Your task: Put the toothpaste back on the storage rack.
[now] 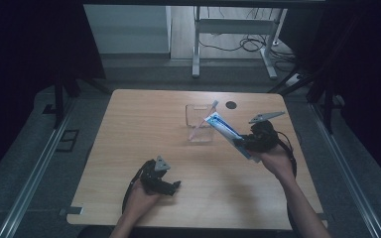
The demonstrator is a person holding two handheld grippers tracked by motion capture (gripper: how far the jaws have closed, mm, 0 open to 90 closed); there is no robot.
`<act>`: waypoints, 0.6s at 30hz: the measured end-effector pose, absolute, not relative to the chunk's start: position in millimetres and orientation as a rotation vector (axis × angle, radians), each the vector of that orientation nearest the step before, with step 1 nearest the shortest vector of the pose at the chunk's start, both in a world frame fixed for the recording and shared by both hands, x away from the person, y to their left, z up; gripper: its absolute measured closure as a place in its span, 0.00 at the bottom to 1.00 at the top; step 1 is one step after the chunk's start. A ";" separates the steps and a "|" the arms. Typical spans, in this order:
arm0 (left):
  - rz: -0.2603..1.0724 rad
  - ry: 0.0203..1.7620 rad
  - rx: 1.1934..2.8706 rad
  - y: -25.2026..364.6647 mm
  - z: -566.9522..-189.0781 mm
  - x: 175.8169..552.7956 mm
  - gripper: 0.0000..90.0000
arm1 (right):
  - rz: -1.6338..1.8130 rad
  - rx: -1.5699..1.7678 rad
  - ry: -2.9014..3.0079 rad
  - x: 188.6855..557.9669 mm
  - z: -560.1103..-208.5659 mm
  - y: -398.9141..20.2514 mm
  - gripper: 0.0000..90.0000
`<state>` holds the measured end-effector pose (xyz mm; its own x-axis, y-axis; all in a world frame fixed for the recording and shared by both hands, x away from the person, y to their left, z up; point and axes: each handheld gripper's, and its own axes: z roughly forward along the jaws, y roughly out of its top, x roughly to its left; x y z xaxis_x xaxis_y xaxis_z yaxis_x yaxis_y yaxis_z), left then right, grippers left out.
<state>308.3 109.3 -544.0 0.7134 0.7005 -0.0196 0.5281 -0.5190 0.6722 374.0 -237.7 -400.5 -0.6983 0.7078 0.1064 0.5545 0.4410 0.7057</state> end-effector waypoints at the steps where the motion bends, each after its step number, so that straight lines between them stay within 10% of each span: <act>1: 0.334 0.929 2.247 109.3 -544.0 308.3 0.07 | 1.101 1.103 2.487 375.2 -399.6 -235.9 0.81; 18: 0.334 0.927 2.250 109.5 -543.9 308.4 0.07 | 1.135 1.069 2.479 397.0 -393.5 -204.6 0.81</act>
<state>308.4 109.5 -543.9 0.7145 0.6994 -0.0182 0.5272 -0.5212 0.6711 397.0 -204.6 -393.5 -0.7139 0.6930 0.1004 0.5288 0.4396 0.7260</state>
